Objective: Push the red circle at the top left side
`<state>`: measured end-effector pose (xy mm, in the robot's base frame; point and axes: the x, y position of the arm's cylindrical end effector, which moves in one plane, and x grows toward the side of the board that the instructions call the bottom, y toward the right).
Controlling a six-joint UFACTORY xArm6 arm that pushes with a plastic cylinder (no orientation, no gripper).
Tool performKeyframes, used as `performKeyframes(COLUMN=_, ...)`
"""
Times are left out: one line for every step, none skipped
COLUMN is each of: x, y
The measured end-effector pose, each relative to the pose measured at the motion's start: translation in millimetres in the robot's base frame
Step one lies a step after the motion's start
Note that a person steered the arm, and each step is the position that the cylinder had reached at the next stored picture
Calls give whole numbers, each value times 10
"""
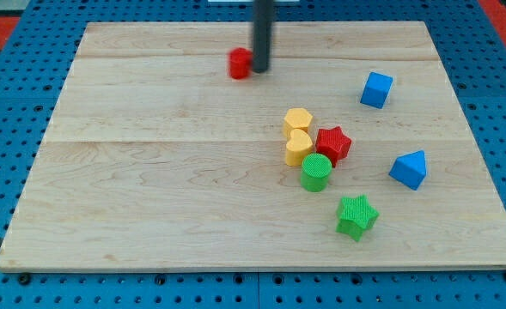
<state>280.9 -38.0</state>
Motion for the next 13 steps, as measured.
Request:
performKeyframes(x=-223, y=-769)
performKeyframes(x=-275, y=-997)
performKeyframes(x=-57, y=-905)
performKeyframes(x=-31, y=-1048)
performKeyframes(x=-337, y=-1393)
performKeyframes(x=-454, y=-1342)
performKeyframes(x=-454, y=-1342)
performKeyframes(x=-454, y=-1339)
performKeyframes(x=-492, y=-1339)
performKeyframes(x=-492, y=-1338)
performKeyframes(x=-492, y=-1257)
performKeyframes(x=-492, y=-1252)
performKeyframes(x=-489, y=-1252)
